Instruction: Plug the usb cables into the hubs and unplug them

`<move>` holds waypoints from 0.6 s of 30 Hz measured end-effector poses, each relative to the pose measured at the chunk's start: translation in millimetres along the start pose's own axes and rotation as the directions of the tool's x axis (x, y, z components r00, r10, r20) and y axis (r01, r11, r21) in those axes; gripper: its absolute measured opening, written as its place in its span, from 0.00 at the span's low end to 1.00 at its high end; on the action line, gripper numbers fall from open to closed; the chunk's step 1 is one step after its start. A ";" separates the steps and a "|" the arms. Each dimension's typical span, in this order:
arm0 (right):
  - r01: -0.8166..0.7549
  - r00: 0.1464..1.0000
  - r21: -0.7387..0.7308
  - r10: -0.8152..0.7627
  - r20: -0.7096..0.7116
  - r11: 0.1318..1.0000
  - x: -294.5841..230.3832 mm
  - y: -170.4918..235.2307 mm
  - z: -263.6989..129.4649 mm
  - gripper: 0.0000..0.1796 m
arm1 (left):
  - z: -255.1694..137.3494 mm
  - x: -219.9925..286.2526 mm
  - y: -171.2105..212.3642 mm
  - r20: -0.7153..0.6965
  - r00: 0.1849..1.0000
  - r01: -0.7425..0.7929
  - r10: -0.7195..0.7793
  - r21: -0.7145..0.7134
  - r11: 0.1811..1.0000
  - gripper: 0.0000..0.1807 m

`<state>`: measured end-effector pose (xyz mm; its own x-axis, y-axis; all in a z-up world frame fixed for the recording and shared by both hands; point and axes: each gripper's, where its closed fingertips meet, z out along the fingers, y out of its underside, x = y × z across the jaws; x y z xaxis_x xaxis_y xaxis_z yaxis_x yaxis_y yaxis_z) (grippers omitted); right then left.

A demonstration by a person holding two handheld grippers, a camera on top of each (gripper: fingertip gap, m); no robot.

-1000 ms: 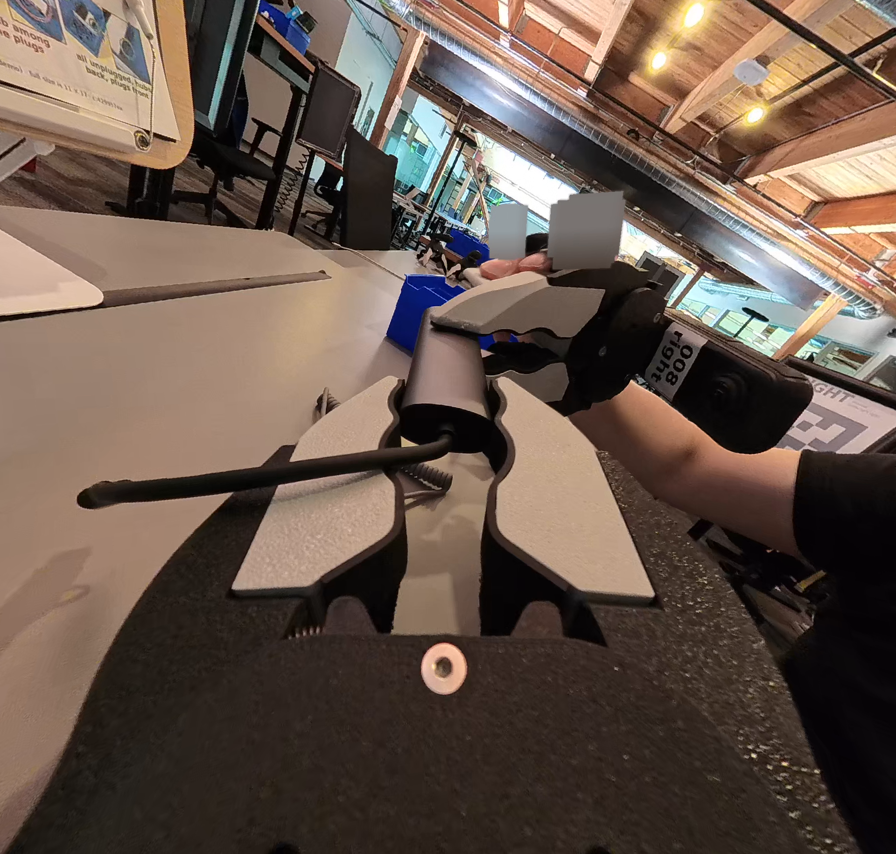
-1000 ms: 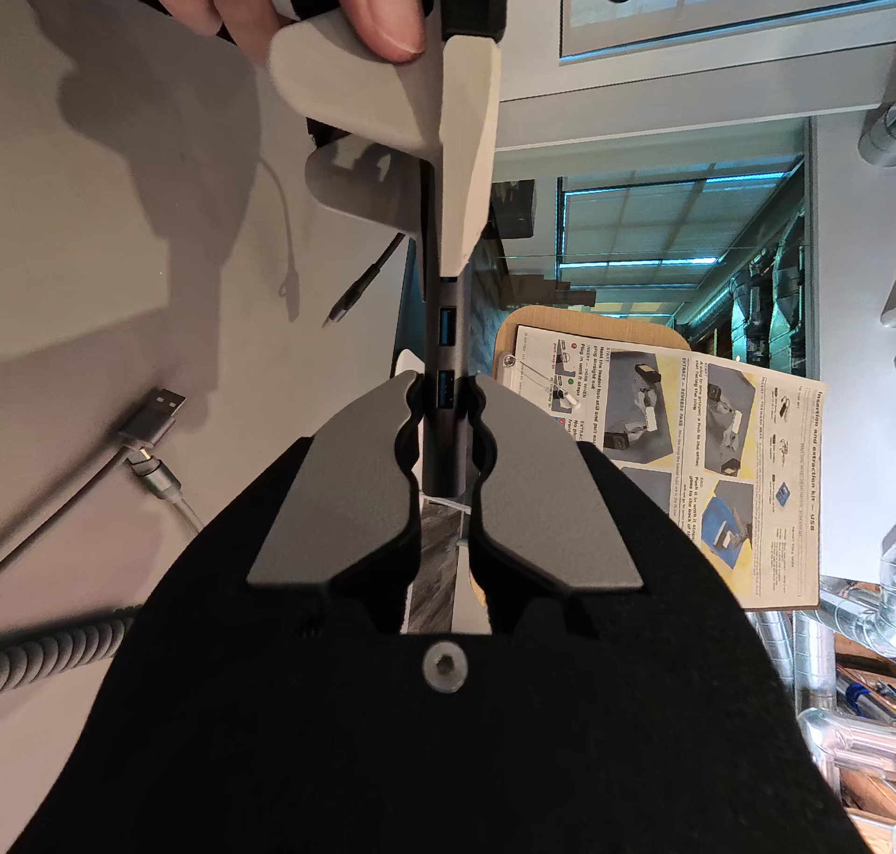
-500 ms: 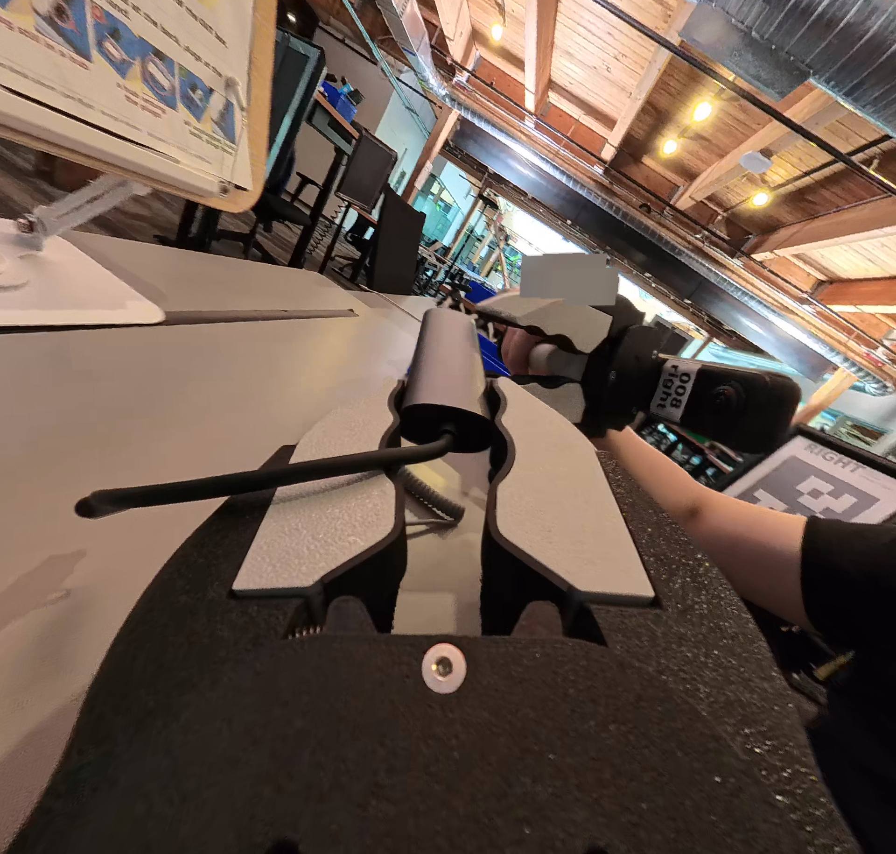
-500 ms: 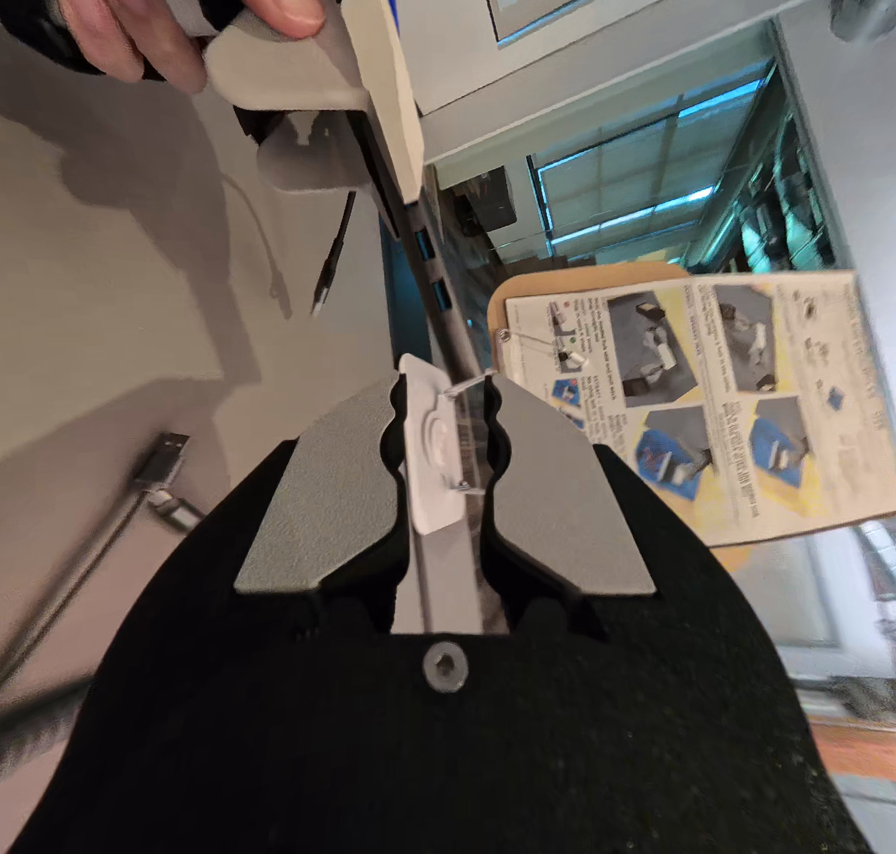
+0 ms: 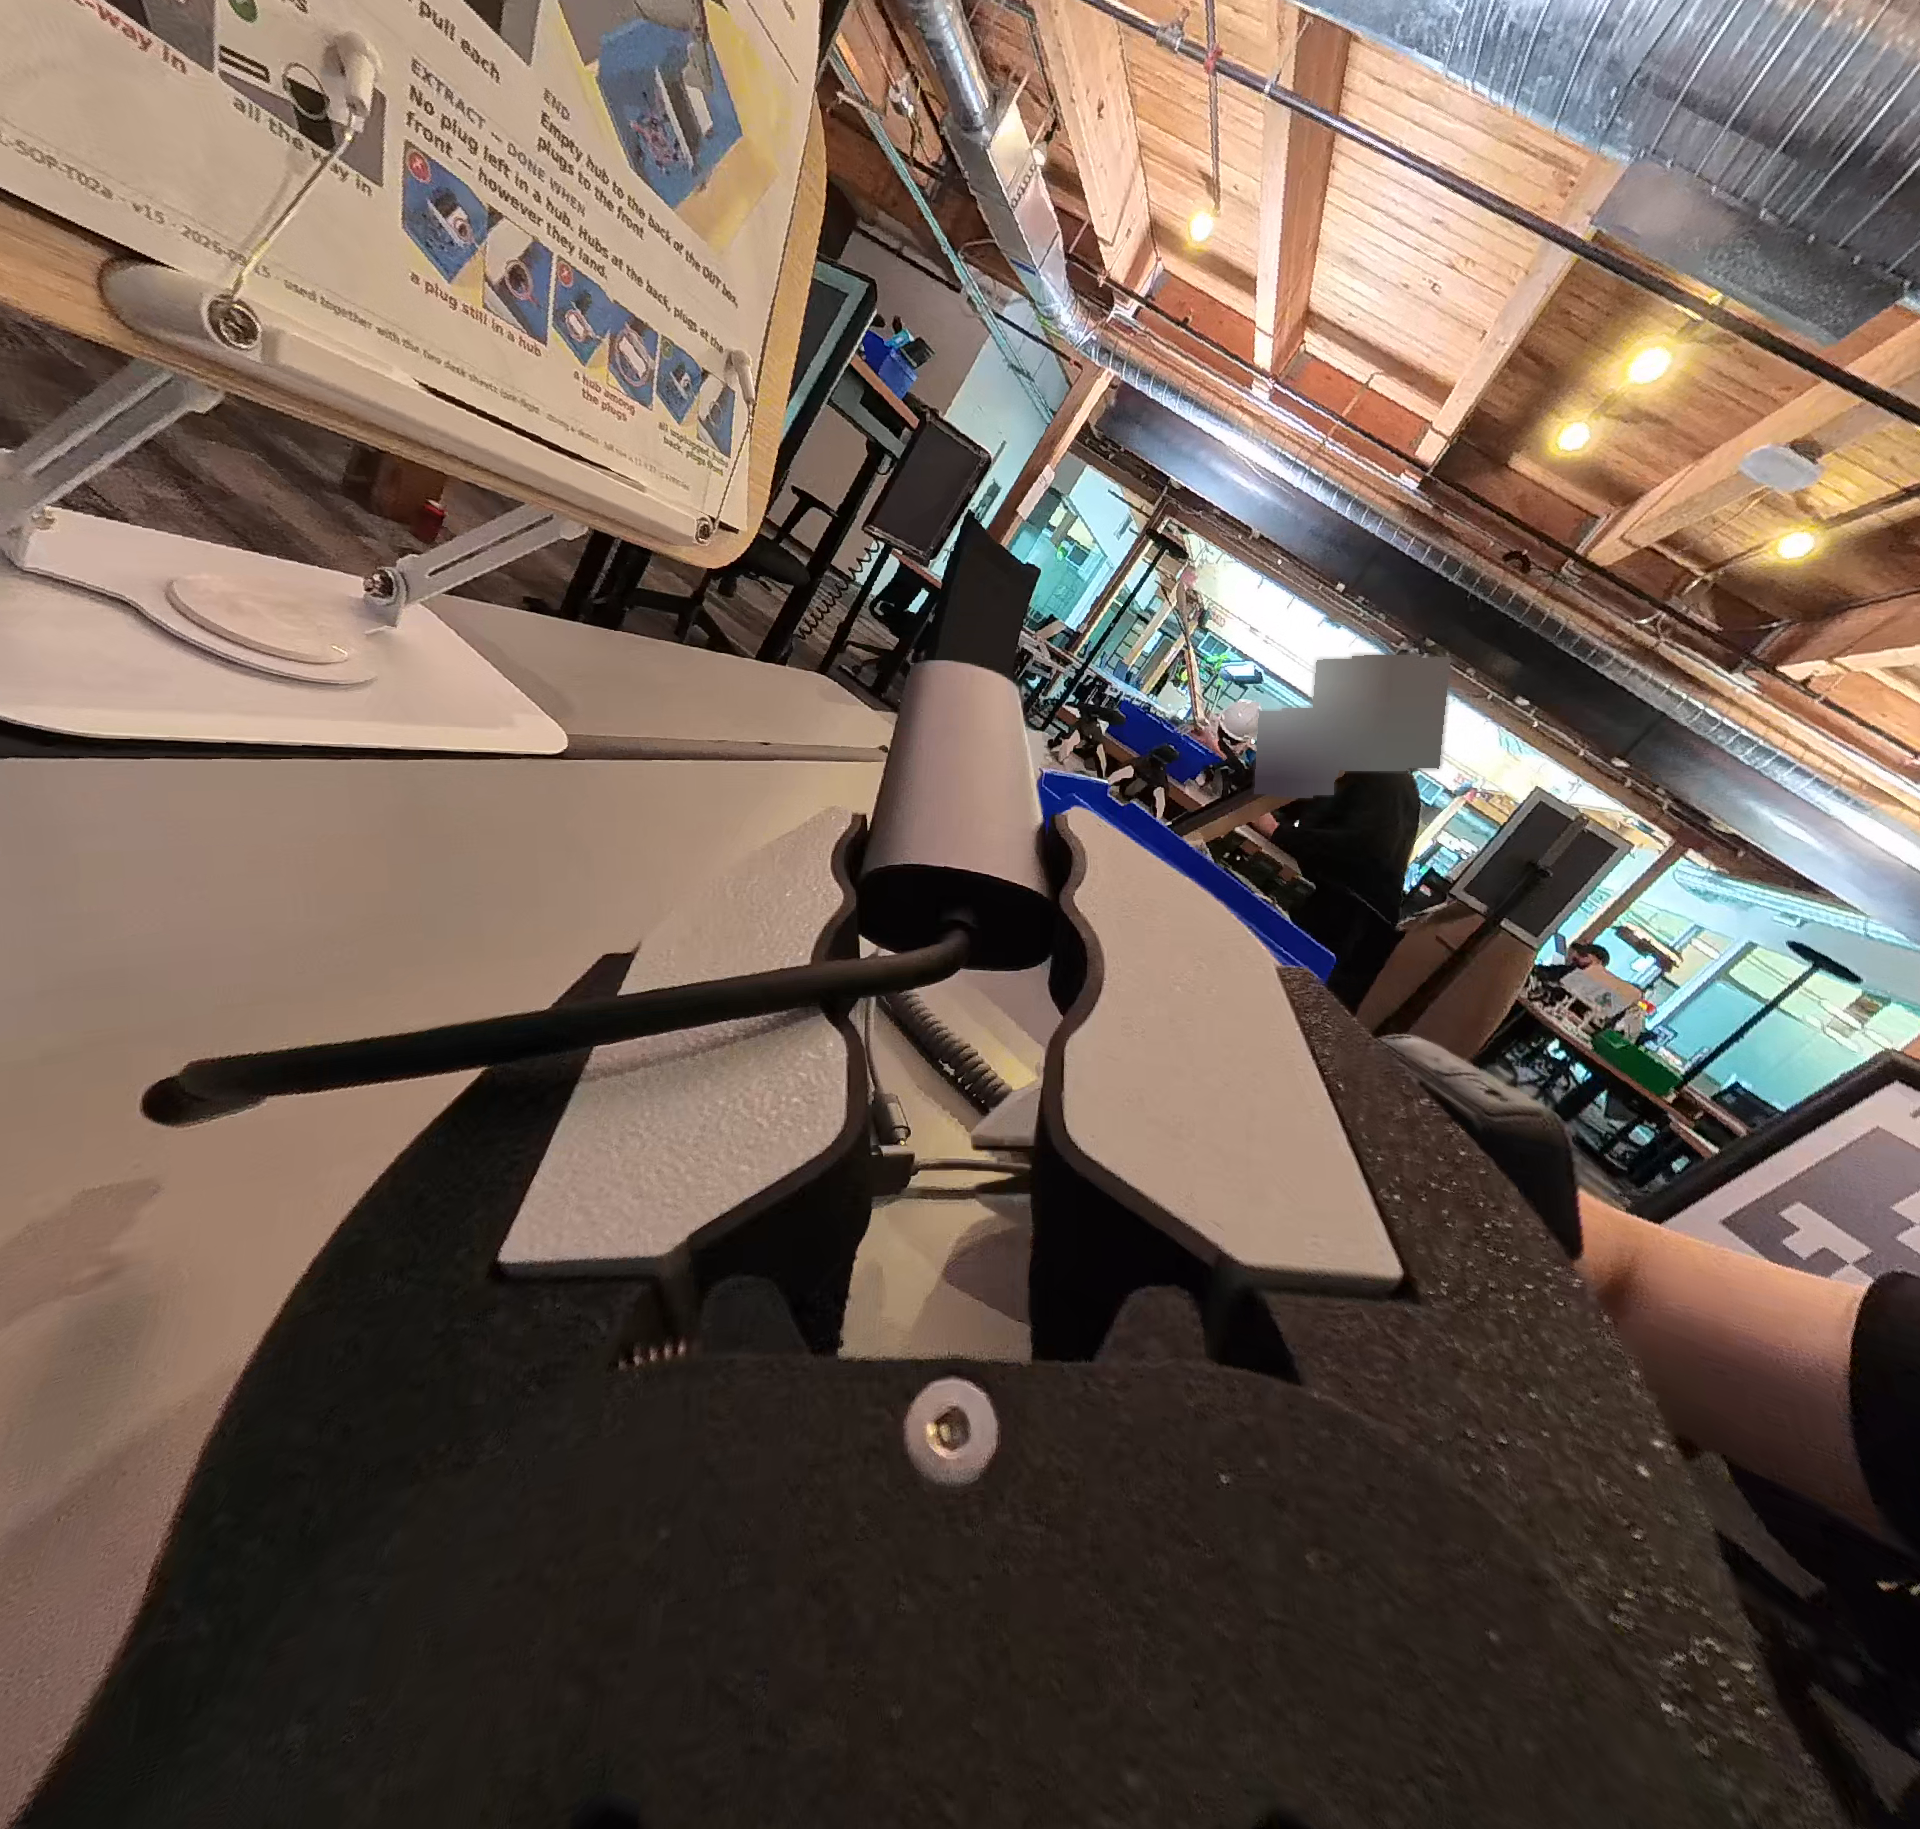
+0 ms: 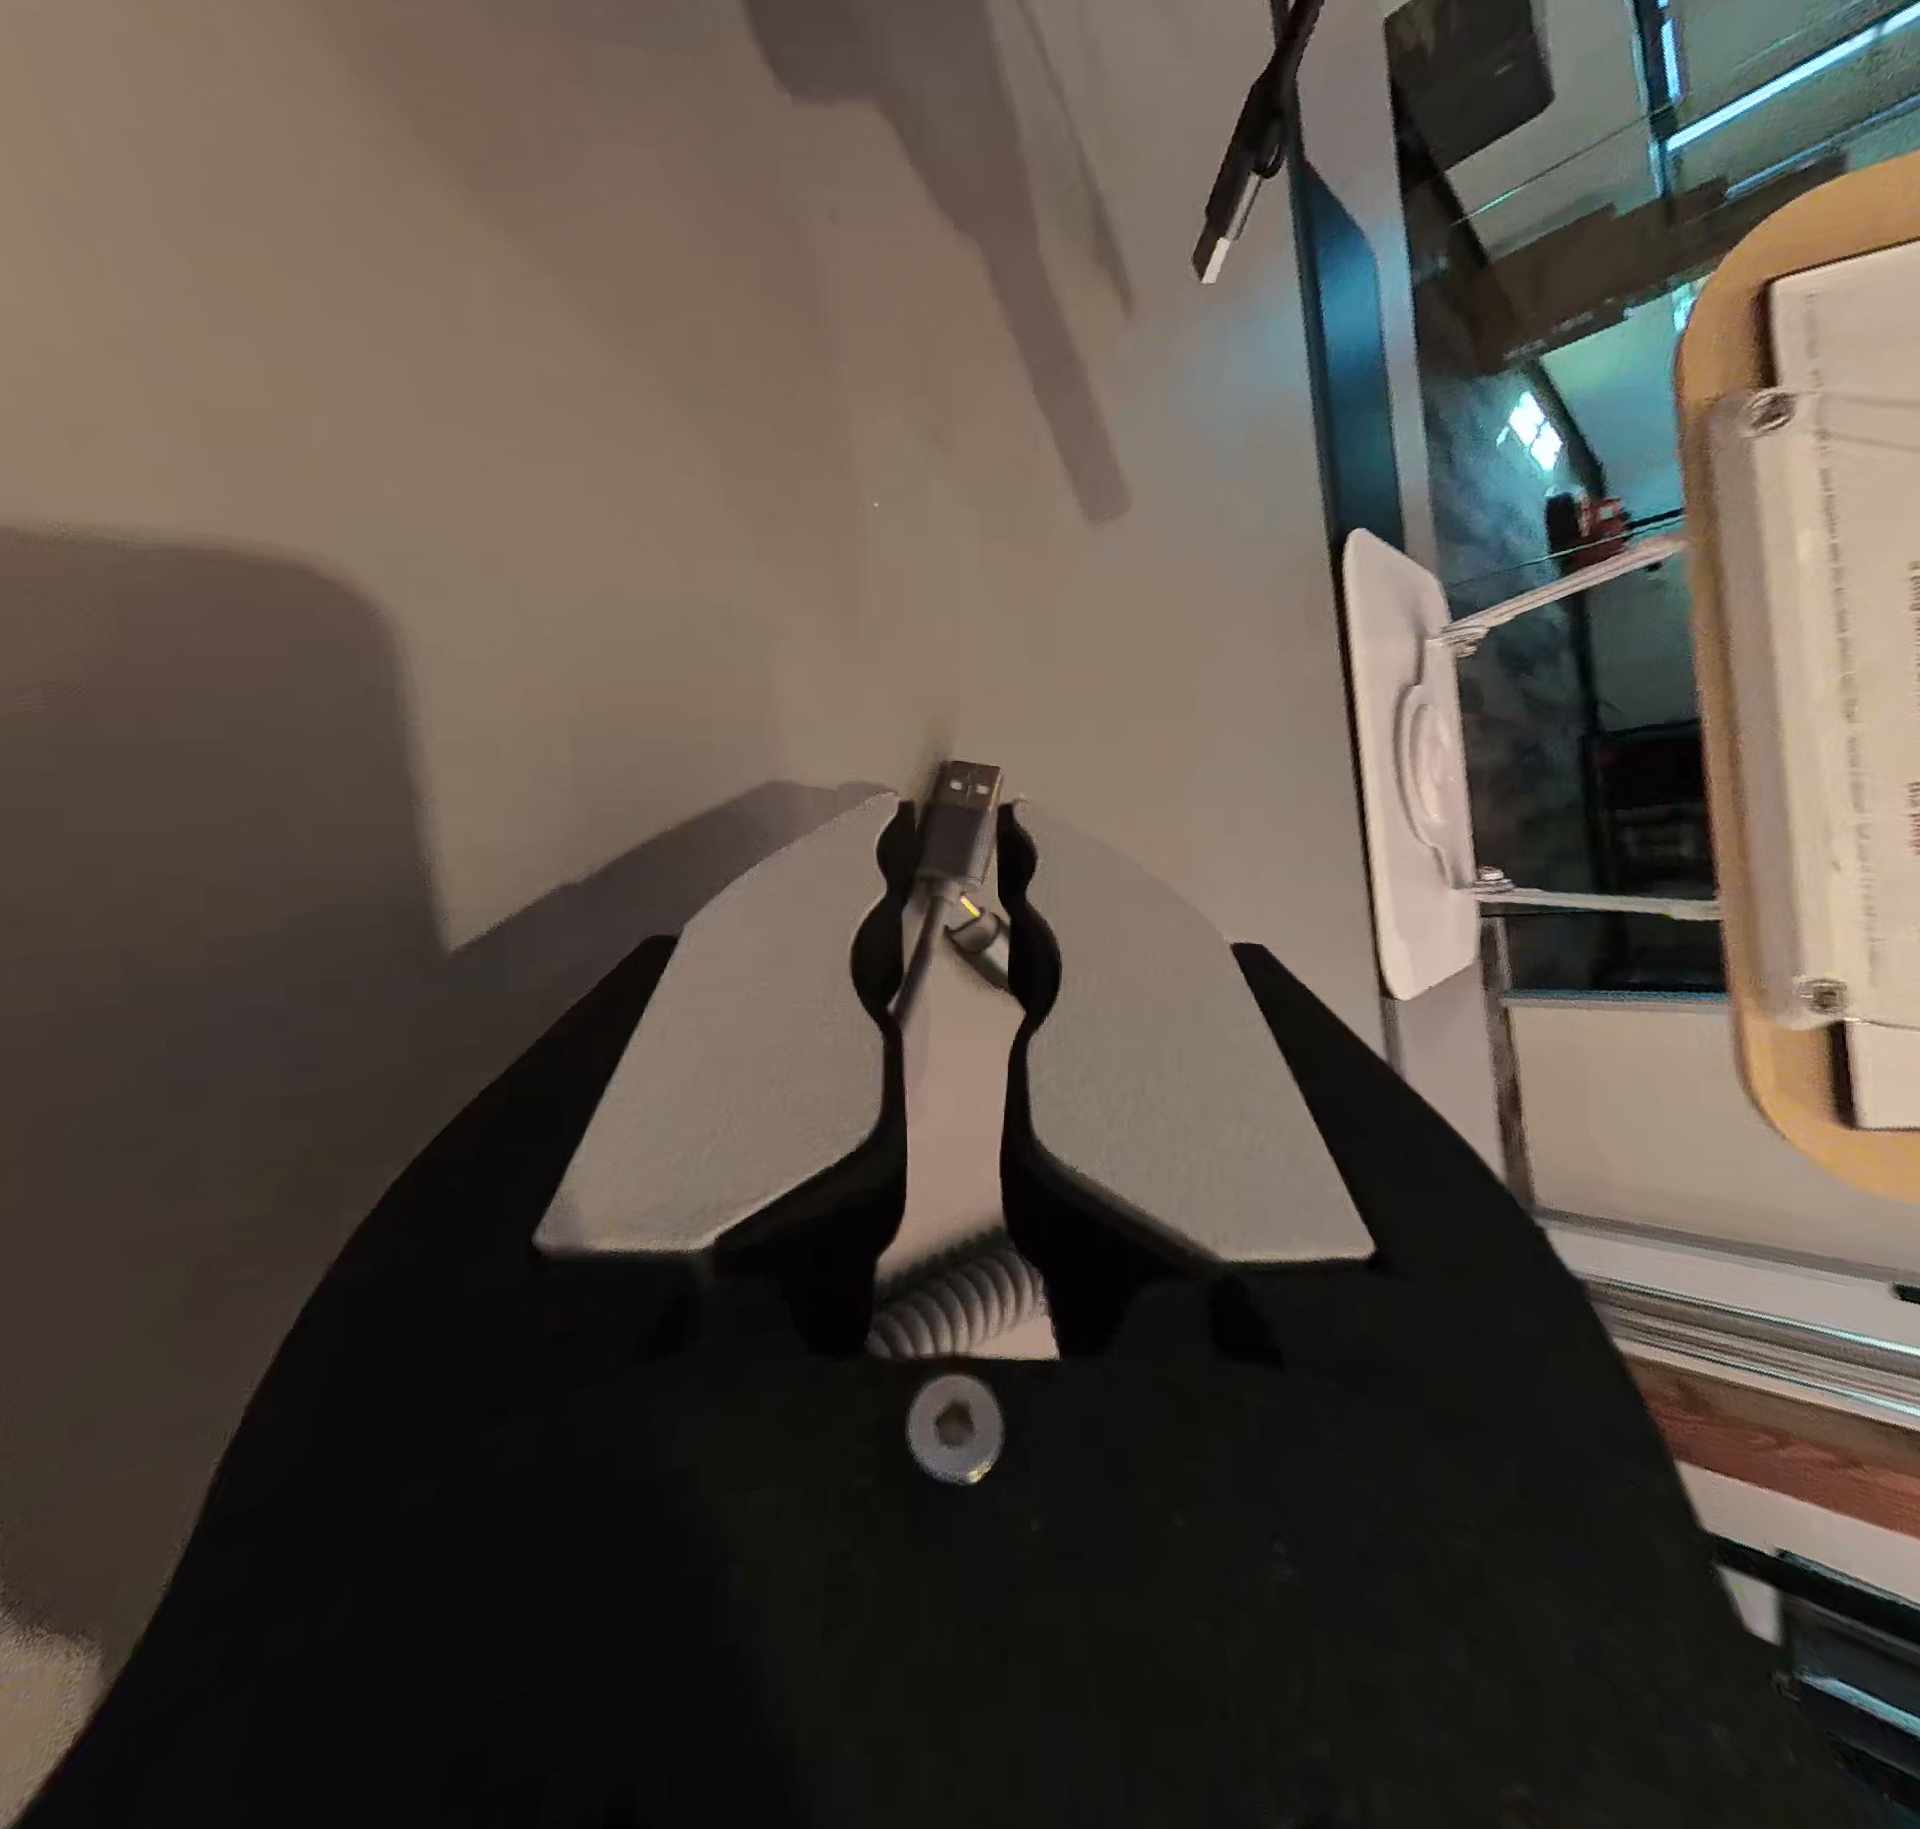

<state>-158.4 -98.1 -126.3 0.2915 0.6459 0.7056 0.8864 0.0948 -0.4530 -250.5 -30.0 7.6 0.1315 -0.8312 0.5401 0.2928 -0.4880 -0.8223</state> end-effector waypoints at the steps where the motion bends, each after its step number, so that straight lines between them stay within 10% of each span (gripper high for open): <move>1: -0.020 1.000 -0.001 0.020 0.017 1.000 -1.3 1.0 3.5 0.09 | 0.8 0.7 0.9 -0.001 1.000 -0.001 0.001 -0.004 1.000 0.18; 18: -0.203 0.969 -0.087 0.213 0.126 0.975 -1.1 21.4 24.0 0.08 | 3.1 5.3 4.0 -0.024 1.000 0.007 -0.008 -0.023 1.000 0.18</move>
<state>-148.4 -78.7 -149.8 0.4261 0.7415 0.5184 0.8365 -0.1047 -0.5379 -245.6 -35.5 7.8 0.1061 -0.8337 0.5420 0.2722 -0.4999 -0.8222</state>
